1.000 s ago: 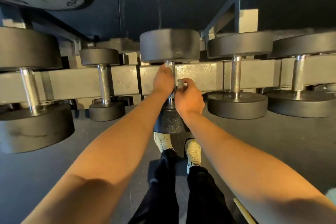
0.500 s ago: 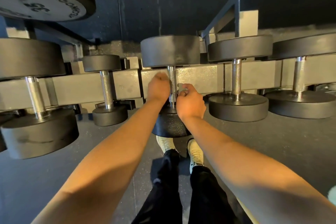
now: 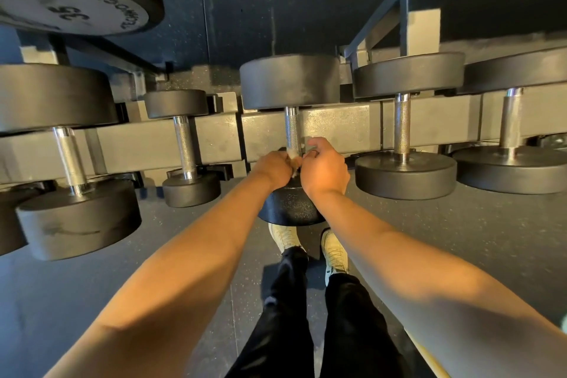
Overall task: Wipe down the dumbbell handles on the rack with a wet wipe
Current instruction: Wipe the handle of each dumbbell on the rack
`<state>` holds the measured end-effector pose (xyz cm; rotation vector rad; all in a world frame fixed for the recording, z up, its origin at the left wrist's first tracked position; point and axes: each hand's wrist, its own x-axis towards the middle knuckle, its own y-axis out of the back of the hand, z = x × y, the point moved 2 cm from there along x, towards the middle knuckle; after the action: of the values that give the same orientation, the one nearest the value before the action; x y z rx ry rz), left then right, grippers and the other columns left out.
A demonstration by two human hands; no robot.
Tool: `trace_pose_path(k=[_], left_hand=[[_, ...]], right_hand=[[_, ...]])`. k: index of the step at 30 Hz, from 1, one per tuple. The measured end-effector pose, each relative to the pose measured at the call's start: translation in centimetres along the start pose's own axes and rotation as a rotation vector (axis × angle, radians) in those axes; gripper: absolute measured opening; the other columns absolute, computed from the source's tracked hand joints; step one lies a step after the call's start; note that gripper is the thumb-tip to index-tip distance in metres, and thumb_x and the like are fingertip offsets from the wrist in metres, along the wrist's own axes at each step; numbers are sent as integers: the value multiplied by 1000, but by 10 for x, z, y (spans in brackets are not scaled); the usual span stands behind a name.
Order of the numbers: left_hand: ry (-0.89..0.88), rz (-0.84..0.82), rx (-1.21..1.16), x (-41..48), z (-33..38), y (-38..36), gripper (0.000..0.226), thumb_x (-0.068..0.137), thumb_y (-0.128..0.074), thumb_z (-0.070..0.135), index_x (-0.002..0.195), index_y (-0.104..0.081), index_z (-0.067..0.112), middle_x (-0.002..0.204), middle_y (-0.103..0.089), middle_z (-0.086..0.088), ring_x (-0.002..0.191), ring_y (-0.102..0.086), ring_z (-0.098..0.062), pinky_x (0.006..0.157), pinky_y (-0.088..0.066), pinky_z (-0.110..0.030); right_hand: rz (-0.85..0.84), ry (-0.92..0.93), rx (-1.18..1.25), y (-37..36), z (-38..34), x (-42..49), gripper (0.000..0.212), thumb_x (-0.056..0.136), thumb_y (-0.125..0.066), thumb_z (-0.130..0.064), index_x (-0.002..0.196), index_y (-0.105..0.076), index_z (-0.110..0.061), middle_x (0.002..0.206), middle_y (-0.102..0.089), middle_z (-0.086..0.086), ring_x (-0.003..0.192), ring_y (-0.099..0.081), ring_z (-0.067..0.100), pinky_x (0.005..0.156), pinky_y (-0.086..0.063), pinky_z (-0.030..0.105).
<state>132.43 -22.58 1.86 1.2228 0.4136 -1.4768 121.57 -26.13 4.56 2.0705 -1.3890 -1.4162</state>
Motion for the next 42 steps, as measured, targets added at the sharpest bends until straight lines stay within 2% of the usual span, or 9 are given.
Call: trace_pose_path(k=[6,9,12,19,22,27,33,39,42], left_hand=[[78,51,80,-1,-1,2,20,100,-53,18,82,-56,12,96,-63,-9,85,-56,-20,73,-42,-28],[54,161,46,-5,-1,-2,14,100,-51,16,103,-65,14,101,-67,-4,87,-57,-20,75,-45,-30],[-2,309,-217,-11,-1,-3,32,99,-59,27,130,-55,23,106,-65,0,91,-56,-18,78,-43,-29],[-78,590,-417,-22,1,-16,31,95,-66,36,114,-52,17,102,-64,2,94,-64,-22,78,-54,-38],[-144,692,-346,-23,3,-19,24,90,-69,28,109,-59,17,121,-51,-1,103,-56,-19,80,-50,-34],[-143,638,-387,-27,6,-19,19,94,-61,33,112,-58,31,114,-56,7,90,-60,-13,82,-54,-40],[-177,598,-457,-30,2,-18,35,95,-58,33,127,-53,47,117,-66,17,101,-65,-8,89,-57,-45],[-214,599,-464,-31,2,-17,55,96,-63,25,147,-45,33,137,-57,10,103,-62,-7,85,-53,-19],[-210,634,-489,-30,0,-17,53,98,-62,21,147,-44,29,139,-54,9,103,-59,-3,79,-43,-2]], right_hand=[[13,-2,-9,-1,3,2,33,99,-45,-19,120,-66,-33,108,-73,0,96,-66,26,83,-51,37],[17,2,-3,-3,5,3,32,99,-45,-20,117,-67,-33,109,-73,0,97,-66,25,78,-46,33],[17,6,-10,-2,5,5,31,98,-46,-21,117,-68,-32,111,-72,2,100,-64,28,76,-42,32],[58,34,70,-3,5,3,28,99,-46,-28,120,-65,-31,113,-72,-1,101,-65,28,86,-50,39],[70,62,116,-3,7,3,24,100,-46,-34,117,-62,-30,107,-71,-4,97,-65,25,87,-51,42],[72,155,48,-1,4,-2,22,100,-44,-47,101,-56,-29,82,-63,-12,79,-64,21,70,-48,35],[-44,157,28,0,3,-2,19,96,-48,-51,101,-61,-39,89,-67,-15,84,-63,15,73,-48,33],[-140,73,191,-3,3,20,18,95,-49,-30,83,-59,-39,94,-69,-7,89,-64,18,83,-54,39],[-78,-15,271,-4,1,26,18,91,-52,-13,92,-60,-29,97,-68,-1,92,-65,20,82,-54,37]])
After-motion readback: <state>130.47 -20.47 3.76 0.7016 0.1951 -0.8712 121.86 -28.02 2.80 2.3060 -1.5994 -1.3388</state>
